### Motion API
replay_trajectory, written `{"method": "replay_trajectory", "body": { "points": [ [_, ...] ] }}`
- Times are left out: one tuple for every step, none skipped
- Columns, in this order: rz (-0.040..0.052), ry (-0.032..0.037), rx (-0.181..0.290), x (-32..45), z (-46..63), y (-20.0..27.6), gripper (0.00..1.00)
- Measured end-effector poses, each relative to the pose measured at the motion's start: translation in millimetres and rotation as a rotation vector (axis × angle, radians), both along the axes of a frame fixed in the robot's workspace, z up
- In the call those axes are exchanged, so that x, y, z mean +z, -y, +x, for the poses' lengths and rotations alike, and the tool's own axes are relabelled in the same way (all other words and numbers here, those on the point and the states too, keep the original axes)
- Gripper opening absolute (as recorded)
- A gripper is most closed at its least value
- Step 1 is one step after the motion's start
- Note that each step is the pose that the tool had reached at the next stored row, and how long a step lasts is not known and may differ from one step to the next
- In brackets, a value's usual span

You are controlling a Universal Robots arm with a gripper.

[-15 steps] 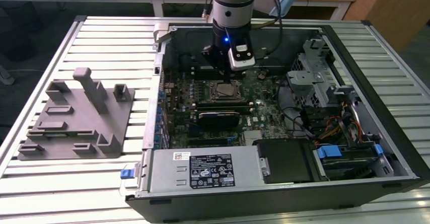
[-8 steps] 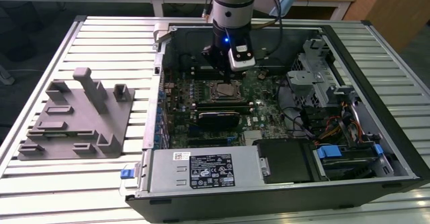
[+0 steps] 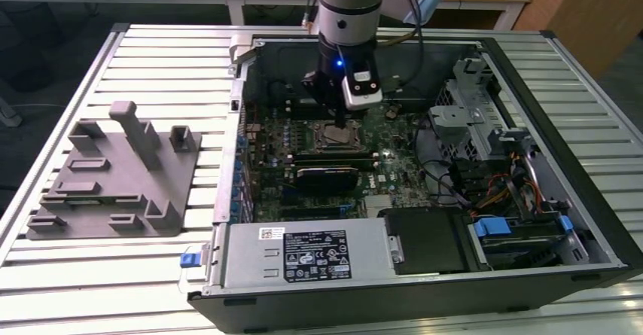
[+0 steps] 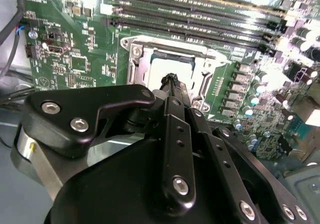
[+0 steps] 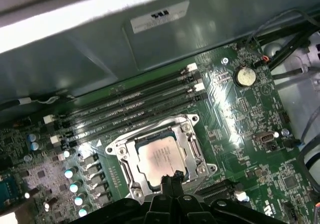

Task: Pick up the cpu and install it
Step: 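Install the second cpu locking lever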

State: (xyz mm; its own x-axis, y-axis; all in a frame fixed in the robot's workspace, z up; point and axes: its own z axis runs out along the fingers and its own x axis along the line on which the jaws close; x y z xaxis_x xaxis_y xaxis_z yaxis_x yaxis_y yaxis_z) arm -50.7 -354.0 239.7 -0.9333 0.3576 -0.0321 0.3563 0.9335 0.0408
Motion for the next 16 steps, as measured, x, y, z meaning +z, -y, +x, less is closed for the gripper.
{"method": "replay_trajectory", "body": {
  "points": [
    [0.0000, 0.0000, 0.000, 0.0, 0.0, 1.6, 0.11],
    [-0.0001, 0.0000, 0.000, 0.0, 0.0, 3.2, 0.11],
    [-0.0001, 0.0000, 0.000, 0.0, 0.1, 5.0, 0.11],
    [-0.0001, 0.0000, 0.000, -0.1, 0.1, 6.7, 0.11],
    [0.0000, 0.0000, 0.000, -0.1, 0.2, 8.5, 0.11],
    [0.0000, 0.0000, 0.000, -0.1, 0.2, 10.2, 0.11],
    [-0.0001, 0.0000, 0.000, -0.1, 0.2, 11.9, 0.11],
    [-0.0002, -0.0001, 0.000, -0.2, 0.3, 13.8, 0.11],
    [-0.0001, -0.0001, 0.000, -0.3, 0.3, 15.6, 0.11],
    [0.0000, 0.0000, 0.000, -0.5, 0.4, 17.5, 0.11],
    [0.0000, 0.0000, 0.000, -0.7, 0.5, 19.1, 0.11],
    [0.0000, 0.0000, 0.000, -0.9, 0.6, 20.0, 0.11],
    [-0.0001, -0.0001, 0.002, -1.2, 0.7, 20.5, 0.11],
    [0.0000, -0.0003, 0.004, -1.5, 0.7, 20.9, 0.11],
    [0.0001, -0.0005, 0.007, -1.9, 0.8, 21.2, 0.11],
    [0.0001, -0.0007, 0.011, -2.3, 0.8, 21.5, 0.11]
  ]
}}
